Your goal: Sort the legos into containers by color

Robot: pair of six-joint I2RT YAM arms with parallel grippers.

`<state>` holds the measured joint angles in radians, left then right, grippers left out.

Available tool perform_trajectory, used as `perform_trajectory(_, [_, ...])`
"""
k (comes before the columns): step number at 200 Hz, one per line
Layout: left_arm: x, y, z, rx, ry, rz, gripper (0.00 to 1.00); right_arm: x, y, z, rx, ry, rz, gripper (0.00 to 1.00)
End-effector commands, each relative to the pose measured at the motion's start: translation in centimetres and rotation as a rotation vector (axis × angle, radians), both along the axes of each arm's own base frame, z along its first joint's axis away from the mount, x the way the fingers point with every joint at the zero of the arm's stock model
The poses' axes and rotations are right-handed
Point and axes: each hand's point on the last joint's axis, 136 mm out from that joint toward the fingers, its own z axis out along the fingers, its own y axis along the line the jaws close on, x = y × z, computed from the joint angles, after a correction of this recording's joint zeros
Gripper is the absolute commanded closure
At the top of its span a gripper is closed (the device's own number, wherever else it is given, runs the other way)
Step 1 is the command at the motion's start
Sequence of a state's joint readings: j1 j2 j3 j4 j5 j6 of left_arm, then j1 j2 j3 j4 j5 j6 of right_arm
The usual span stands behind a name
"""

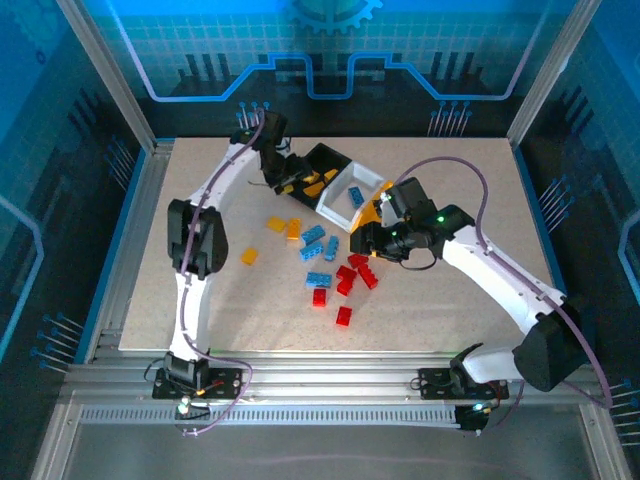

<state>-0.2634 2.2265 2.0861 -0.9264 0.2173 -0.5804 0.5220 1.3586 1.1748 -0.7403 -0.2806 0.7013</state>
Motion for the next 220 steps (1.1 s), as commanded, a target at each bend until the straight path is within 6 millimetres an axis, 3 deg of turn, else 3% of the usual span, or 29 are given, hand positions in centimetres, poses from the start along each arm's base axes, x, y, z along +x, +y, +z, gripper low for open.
perform_trajectory(1, [-4.8,1.6,-1.4,0.167,0.047,-0.137,0.45,0.6,0.4,-0.2,0.016,0.014,0.016,0.41])
perform_trajectory(32, [-6.5,1.7,-3.4,0.194,0.078,-0.161,0.49,0.8,1.2,-0.3,0.027,0.027,0.034,0.41])
perform_trajectory(58, [-7.0,1.0,-4.7,0.234,0.100,-0.199,0.51,0.6,1.5,-0.4,0.024,0.033,0.046,0.41])
perform_trajectory(97, [-7.4,1.8,-7.0,0.296,0.160,-0.193,0.52,0.1,1.3,-0.2,0.013,0.031,0.045,0.41])
perform_trajectory(220, [-6.3,1.1,-9.7,0.336,0.198,-0.225,0.52,-0.5,0.7,-0.8,0.000,0.041,0.017,0.41])
